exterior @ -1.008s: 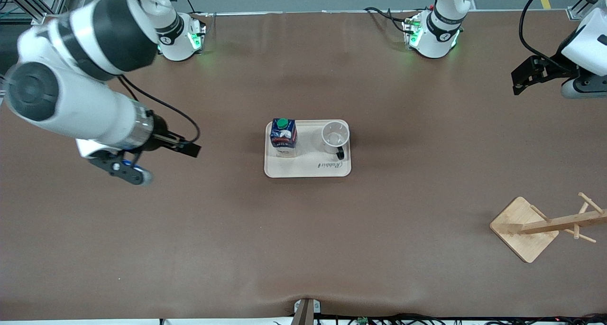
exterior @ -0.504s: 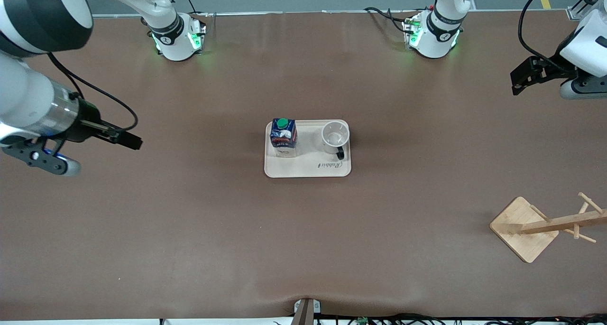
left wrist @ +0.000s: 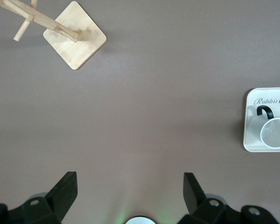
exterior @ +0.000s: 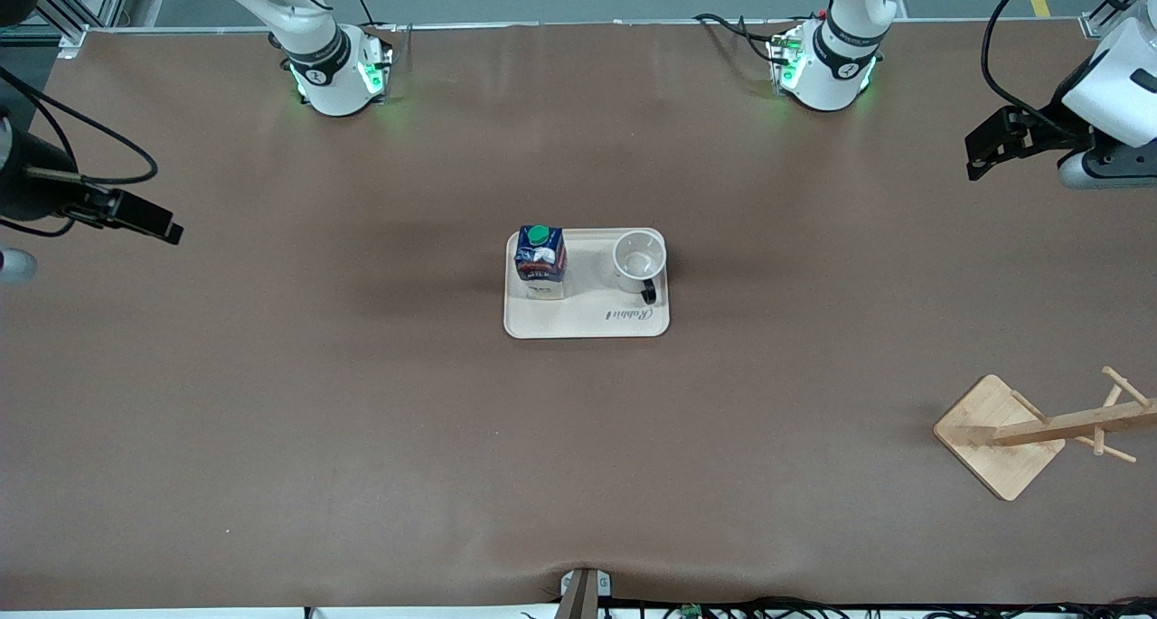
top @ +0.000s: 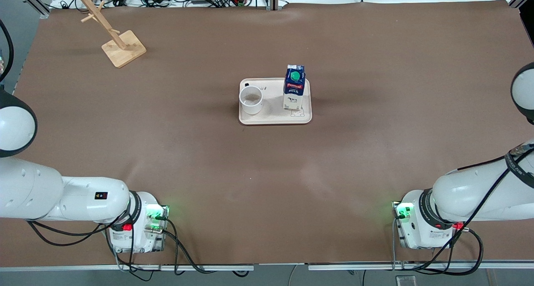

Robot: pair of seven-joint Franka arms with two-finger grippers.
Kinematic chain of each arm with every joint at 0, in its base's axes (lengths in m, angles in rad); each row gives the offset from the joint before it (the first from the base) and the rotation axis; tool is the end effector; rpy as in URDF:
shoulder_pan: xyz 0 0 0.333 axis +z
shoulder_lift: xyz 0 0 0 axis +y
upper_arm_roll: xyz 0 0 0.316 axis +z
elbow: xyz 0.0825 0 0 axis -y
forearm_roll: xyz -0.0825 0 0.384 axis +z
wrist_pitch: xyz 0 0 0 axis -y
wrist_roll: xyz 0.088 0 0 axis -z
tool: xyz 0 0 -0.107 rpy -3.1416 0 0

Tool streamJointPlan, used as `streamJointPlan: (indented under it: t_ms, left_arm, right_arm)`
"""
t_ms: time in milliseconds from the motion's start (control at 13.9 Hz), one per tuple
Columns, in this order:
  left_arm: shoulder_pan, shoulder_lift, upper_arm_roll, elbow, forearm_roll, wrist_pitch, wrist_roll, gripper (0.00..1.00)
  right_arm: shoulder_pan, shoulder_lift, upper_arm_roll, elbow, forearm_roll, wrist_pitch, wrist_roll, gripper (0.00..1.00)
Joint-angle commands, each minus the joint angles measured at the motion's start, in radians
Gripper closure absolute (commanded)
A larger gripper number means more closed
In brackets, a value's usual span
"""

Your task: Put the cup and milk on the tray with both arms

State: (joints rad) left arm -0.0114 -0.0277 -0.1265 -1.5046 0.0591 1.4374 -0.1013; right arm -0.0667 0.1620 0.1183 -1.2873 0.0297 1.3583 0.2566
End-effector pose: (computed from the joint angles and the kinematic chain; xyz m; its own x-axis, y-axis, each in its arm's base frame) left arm 0.5278 -0.0674 0.6590 0.9990 -0.0287 -0.0330 -0.0308 -0.9973 -0.0660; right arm 0.5805 0.0268 0.6461 0.9754 -0.1972 -0.0989 -0.2005 -0.9794 -0.0242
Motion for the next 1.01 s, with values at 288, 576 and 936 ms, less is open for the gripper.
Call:
streamJointPlan:
  t_ms: [288, 576, 936]
  left_arm:
    - [0.014, -0.028, 0.016, -0.016, -0.028, 0.008, 0.074, 0.0]
    - [0.028, -0.031, 0.016, -0.017, -0.045, 0.001, 0.061, 0.0]
    - [0.033, -0.031, 0.013, -0.019, -0.047, 0.0, 0.052, 0.0]
  right_arm:
    - [0.032, -0.194, -0.095, -0.218, -0.014, 0.074, -0.245, 0.0]
    - [0.025, -0.197, -0.091, -0.216, -0.014, 0.044, -0.263, 0.0]
    - [0.027, -0.196, -0.092, -0.213, -0.024, 0.044, -0.263, 0.0]
